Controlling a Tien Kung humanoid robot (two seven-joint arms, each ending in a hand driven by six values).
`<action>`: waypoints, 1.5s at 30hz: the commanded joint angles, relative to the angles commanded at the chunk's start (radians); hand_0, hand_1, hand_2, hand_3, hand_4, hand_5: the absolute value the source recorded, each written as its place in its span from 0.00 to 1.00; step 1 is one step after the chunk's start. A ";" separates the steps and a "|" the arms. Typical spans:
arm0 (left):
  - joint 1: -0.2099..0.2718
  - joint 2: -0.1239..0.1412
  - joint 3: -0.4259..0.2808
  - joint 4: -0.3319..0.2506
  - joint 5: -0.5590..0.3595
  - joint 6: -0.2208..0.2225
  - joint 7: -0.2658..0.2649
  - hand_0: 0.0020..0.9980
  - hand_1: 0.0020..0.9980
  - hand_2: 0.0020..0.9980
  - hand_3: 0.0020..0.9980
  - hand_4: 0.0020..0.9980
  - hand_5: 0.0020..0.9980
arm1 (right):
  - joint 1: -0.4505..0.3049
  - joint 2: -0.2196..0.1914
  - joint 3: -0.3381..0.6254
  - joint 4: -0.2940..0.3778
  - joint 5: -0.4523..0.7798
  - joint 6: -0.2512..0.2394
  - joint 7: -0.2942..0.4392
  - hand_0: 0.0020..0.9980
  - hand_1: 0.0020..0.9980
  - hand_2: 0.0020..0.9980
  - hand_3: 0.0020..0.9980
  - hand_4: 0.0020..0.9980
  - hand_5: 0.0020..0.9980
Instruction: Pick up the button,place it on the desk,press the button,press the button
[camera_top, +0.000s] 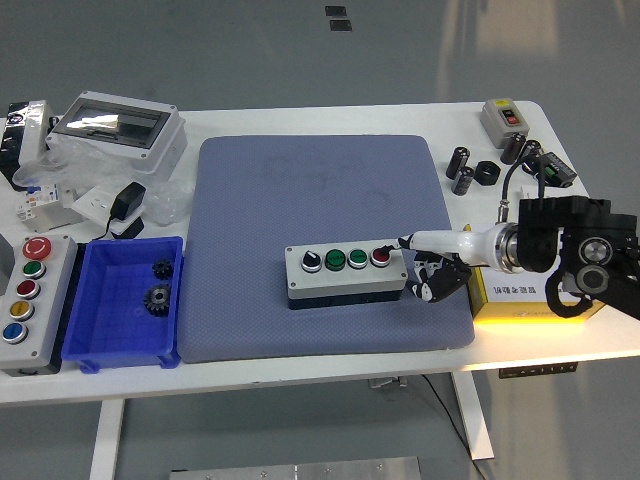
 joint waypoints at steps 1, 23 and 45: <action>0.000 0.000 0.000 0.000 0.000 0.000 0.000 0.66 0.63 0.62 0.70 0.82 0.22 | 0.000 0.001 -0.004 0.000 -0.002 -0.002 0.000 0.00 0.13 0.26 0.95 0.36 0.00; 0.005 -0.002 -0.004 0.000 -0.003 0.002 -0.001 0.66 0.63 0.62 0.70 0.82 0.23 | -0.075 -0.037 0.186 0.076 0.028 0.048 0.005 0.00 0.12 0.26 0.93 0.35 0.00; -0.011 0.016 0.013 0.000 0.022 0.005 0.025 0.66 0.63 0.62 0.70 0.83 0.24 | -0.495 0.245 0.800 -0.053 -0.158 -0.525 0.407 0.00 0.13 0.35 0.93 0.50 0.13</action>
